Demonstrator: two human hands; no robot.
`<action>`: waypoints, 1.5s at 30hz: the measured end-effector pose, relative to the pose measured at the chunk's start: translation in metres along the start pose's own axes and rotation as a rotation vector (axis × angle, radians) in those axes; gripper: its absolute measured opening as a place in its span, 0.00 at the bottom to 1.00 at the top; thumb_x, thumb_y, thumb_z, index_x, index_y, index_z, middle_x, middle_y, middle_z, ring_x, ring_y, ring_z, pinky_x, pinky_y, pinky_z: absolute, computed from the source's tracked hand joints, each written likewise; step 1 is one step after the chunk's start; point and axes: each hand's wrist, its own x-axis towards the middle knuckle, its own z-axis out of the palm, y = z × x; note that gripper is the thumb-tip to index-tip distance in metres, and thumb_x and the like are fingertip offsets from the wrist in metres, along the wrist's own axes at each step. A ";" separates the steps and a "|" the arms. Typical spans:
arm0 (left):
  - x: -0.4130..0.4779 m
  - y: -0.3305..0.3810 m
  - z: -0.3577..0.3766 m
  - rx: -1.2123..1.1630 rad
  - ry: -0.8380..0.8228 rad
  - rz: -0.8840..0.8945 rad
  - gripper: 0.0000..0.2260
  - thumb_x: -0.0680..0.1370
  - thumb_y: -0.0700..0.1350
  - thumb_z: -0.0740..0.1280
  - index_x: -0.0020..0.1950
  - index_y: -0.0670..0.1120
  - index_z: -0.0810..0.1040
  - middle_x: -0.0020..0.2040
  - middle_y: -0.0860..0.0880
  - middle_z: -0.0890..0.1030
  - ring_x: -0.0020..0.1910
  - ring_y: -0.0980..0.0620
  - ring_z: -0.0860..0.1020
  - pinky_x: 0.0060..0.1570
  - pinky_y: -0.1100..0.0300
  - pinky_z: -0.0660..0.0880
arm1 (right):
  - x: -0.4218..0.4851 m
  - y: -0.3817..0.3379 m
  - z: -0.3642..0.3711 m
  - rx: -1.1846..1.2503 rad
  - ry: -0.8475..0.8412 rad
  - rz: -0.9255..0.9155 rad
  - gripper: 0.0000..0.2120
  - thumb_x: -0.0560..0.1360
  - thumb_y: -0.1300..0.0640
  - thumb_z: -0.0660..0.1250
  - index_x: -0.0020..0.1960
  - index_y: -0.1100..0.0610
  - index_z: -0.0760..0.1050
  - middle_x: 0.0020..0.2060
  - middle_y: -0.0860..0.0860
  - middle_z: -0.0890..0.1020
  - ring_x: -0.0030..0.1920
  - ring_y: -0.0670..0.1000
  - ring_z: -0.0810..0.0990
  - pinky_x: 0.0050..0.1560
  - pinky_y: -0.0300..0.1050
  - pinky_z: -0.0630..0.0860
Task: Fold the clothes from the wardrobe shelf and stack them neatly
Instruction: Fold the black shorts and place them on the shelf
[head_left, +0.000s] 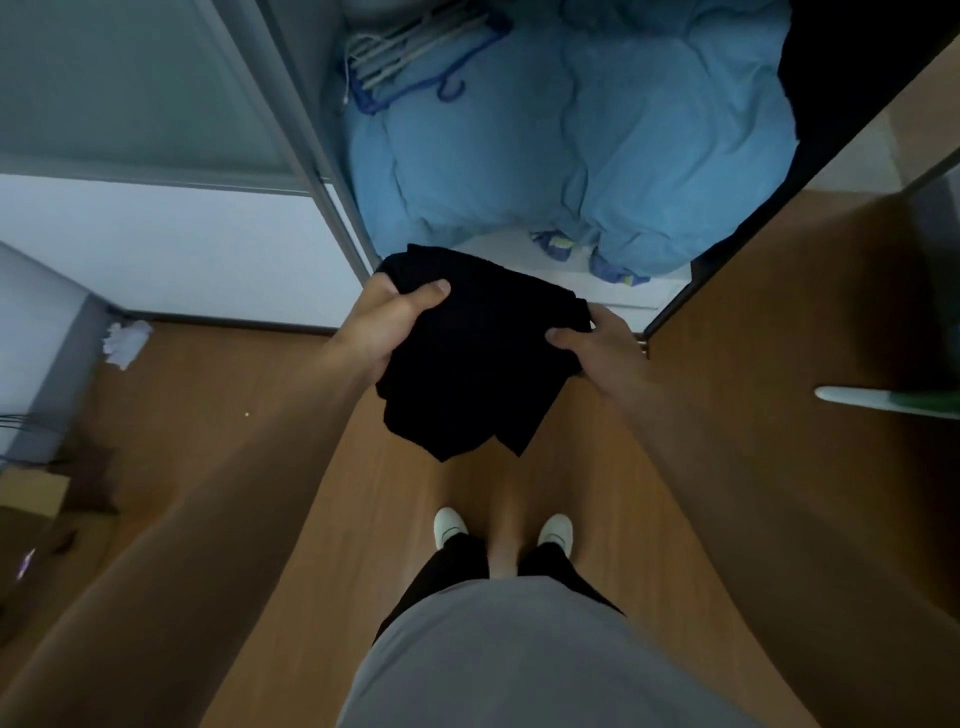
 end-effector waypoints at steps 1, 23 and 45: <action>0.001 0.001 -0.005 0.039 -0.005 -0.003 0.11 0.75 0.45 0.73 0.57 0.51 0.80 0.52 0.52 0.85 0.52 0.53 0.84 0.48 0.63 0.80 | 0.002 0.001 0.004 0.003 0.009 -0.011 0.28 0.73 0.61 0.74 0.71 0.55 0.71 0.55 0.50 0.81 0.49 0.47 0.83 0.38 0.31 0.78; 0.045 0.058 -0.101 0.679 -0.274 0.083 0.40 0.65 0.57 0.80 0.72 0.61 0.65 0.64 0.58 0.74 0.64 0.55 0.73 0.62 0.66 0.70 | 0.016 -0.108 0.069 -1.137 -0.074 -0.359 0.15 0.73 0.57 0.68 0.30 0.52 0.68 0.31 0.47 0.76 0.38 0.52 0.78 0.35 0.44 0.69; 0.140 0.294 -0.104 0.707 0.047 0.911 0.07 0.76 0.44 0.71 0.53 0.47 0.78 0.46 0.50 0.81 0.40 0.52 0.82 0.31 0.53 0.81 | 0.116 -0.334 0.076 -0.794 0.667 -0.903 0.17 0.74 0.60 0.66 0.60 0.46 0.78 0.59 0.48 0.81 0.50 0.58 0.83 0.47 0.51 0.77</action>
